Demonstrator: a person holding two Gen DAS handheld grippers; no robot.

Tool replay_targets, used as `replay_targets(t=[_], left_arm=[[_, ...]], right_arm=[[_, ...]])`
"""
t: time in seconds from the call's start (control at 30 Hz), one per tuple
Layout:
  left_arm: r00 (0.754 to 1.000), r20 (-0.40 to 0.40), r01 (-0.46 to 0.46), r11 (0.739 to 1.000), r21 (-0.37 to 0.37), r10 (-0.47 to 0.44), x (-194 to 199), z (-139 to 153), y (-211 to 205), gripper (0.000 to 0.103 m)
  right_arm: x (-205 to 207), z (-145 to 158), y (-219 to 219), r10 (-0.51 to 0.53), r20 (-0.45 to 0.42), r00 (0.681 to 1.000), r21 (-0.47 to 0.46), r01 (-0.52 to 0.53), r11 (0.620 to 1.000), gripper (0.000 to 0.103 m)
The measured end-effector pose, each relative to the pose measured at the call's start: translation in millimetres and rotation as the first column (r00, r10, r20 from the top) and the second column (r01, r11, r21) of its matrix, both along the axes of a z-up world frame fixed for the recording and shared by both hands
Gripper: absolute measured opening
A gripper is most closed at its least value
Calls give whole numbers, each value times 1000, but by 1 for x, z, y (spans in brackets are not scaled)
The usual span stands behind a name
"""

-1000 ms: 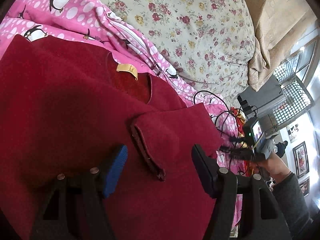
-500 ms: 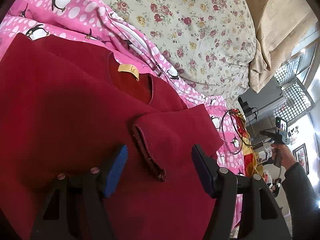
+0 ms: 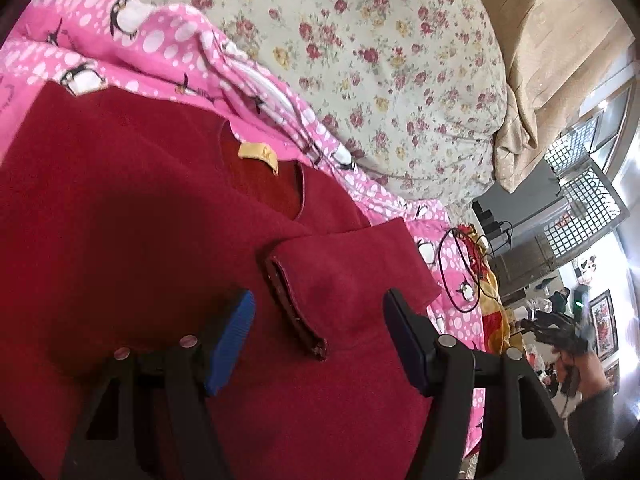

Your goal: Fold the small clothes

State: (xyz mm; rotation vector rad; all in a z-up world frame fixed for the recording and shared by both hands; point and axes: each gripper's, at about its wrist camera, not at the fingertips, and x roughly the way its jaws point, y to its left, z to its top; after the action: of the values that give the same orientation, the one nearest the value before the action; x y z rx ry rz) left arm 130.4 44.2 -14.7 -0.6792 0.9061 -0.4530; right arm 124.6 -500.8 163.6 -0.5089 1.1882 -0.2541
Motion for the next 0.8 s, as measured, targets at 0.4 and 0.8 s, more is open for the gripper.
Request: replay_targets(t=[0.4,0.8], left_arm=[[994,5,107,992,60,-107,13,-10,-21,50],[997,57,44,969,245,-60,14,1,-45,0]], right_arm=[[-11,-73,236,-22,311,950,527,-153,836,88],[-36,-151,282,-50,209,977,555,-77,828,90]])
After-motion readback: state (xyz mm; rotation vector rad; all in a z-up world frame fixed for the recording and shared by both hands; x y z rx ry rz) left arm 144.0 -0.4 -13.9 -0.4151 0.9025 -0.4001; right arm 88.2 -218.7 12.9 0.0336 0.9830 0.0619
